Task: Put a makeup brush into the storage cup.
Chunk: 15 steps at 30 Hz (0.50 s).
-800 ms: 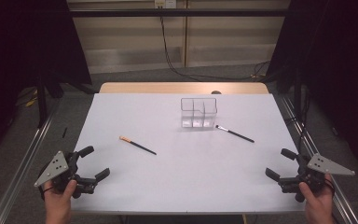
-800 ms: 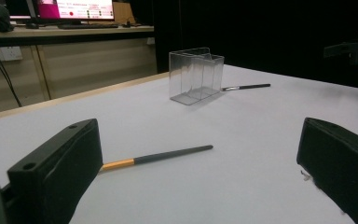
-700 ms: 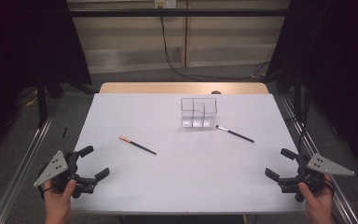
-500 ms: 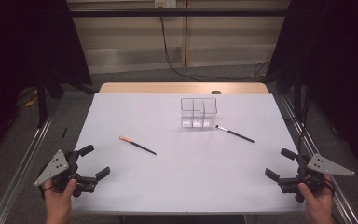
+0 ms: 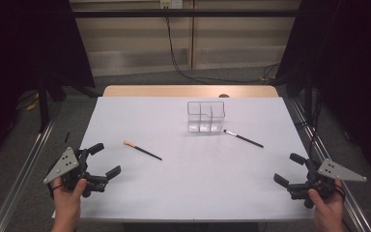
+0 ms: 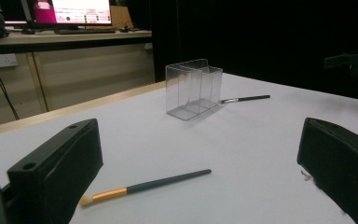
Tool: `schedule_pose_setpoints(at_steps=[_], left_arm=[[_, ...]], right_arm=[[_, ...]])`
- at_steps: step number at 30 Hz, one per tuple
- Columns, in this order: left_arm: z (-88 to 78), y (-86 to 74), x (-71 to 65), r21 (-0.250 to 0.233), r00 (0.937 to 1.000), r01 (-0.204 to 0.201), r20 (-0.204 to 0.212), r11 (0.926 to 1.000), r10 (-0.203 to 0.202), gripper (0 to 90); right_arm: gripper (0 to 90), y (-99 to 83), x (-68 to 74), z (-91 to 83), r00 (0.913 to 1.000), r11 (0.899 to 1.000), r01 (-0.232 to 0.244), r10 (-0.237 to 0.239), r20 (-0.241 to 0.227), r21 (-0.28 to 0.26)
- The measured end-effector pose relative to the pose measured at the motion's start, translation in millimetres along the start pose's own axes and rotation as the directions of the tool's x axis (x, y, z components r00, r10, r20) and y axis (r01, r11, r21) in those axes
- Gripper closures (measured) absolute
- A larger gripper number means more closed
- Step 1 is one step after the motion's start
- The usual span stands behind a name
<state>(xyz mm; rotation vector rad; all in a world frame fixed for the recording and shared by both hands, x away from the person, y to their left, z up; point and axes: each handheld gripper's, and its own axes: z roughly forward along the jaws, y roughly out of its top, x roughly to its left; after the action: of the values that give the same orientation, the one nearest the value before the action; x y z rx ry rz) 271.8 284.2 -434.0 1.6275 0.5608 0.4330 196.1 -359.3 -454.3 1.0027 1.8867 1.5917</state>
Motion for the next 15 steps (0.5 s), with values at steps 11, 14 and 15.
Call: schedule_pose_setpoints(at_steps=[11, 14, 15], left_arm=[[39.0, 5.4, 14.4, -0.005, 0.9996, -0.001, 0.027, 1.0, 0.001, 0.0], [44.9, 6.6, 16.1, -0.009, 0.9994, -0.006, 0.035, 0.9999, 0.006, 0.0], [48.5, 7.0, 16.0, -0.022, 0.9993, 0.0, 0.037, 0.9998, 0.001, 0.0]], right_arm=[[0.0, -2.9, 6.2, -4.4, 1.0, 1.0, 0.008, -0.008, -0.002, 0.018], [0.0, -3.9, 6.4, -6.3, 1.0, 1.0, 0.009, -0.009, 0.001, 0.022], [0.0, -4.9, 6.0, -8.8, 0.9999, 1.0, 0.006, -0.006, 0.009, 0.024]])
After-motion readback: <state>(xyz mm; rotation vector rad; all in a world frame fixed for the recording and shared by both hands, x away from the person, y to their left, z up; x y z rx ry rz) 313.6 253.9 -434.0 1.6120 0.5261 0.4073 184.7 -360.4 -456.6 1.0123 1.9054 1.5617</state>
